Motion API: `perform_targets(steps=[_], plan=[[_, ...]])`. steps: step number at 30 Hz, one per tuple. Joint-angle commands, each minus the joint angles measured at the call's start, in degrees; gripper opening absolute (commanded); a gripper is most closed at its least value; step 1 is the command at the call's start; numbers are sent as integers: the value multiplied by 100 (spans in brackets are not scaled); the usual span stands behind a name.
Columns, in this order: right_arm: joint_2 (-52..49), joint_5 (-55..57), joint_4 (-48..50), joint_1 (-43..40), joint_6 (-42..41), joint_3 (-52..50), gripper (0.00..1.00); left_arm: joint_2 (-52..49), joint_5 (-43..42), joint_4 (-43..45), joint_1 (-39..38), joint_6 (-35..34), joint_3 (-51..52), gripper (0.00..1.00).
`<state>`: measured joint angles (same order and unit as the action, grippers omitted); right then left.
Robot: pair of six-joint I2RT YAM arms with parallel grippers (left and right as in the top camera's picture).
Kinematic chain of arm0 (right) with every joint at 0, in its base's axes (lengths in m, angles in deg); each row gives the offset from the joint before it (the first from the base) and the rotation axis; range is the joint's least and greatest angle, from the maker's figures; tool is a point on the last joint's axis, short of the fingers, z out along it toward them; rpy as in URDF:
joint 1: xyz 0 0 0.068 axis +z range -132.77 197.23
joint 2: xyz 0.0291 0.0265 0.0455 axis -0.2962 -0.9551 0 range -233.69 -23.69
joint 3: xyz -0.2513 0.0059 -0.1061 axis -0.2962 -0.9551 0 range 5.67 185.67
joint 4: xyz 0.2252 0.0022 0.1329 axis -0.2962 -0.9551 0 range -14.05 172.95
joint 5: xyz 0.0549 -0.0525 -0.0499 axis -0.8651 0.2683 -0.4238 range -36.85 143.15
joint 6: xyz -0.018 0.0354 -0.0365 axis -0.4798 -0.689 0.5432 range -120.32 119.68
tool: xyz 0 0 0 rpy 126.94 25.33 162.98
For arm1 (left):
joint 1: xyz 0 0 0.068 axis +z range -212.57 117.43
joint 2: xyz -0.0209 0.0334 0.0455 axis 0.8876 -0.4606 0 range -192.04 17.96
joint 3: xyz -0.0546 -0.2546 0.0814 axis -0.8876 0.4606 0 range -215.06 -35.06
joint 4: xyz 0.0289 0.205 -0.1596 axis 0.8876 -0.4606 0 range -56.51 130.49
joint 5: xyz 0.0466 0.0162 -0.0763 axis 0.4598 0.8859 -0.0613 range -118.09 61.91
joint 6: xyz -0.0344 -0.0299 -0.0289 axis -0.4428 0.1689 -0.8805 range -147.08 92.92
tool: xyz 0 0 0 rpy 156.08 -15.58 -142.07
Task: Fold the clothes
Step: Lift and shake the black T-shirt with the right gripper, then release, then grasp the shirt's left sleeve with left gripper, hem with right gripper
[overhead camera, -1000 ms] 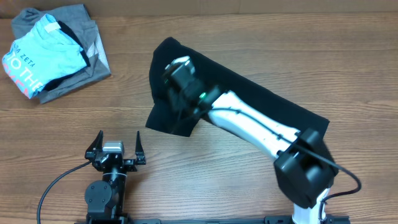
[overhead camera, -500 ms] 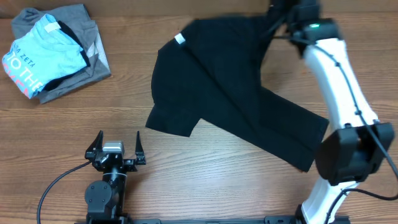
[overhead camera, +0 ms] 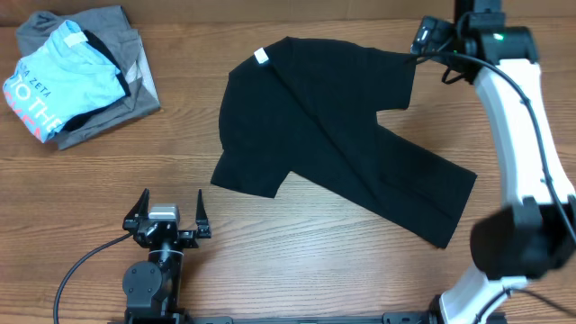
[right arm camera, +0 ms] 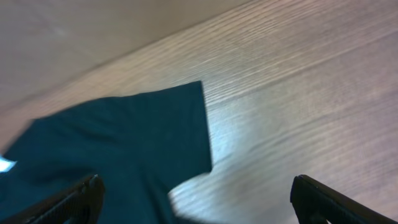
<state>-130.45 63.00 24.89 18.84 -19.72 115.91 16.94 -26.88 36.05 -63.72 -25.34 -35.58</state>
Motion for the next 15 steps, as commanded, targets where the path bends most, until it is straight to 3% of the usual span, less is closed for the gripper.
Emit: perform_targets(steps=[1, 15], plan=[[1121, -503, -446, 59, -684, 101, 100, 28, 66, 22, -28, 105, 24, 100], [3021, -1556, -2621, 63, -1180, 98, 100, 28, 66, 24, -28, 105, 24, 100]])
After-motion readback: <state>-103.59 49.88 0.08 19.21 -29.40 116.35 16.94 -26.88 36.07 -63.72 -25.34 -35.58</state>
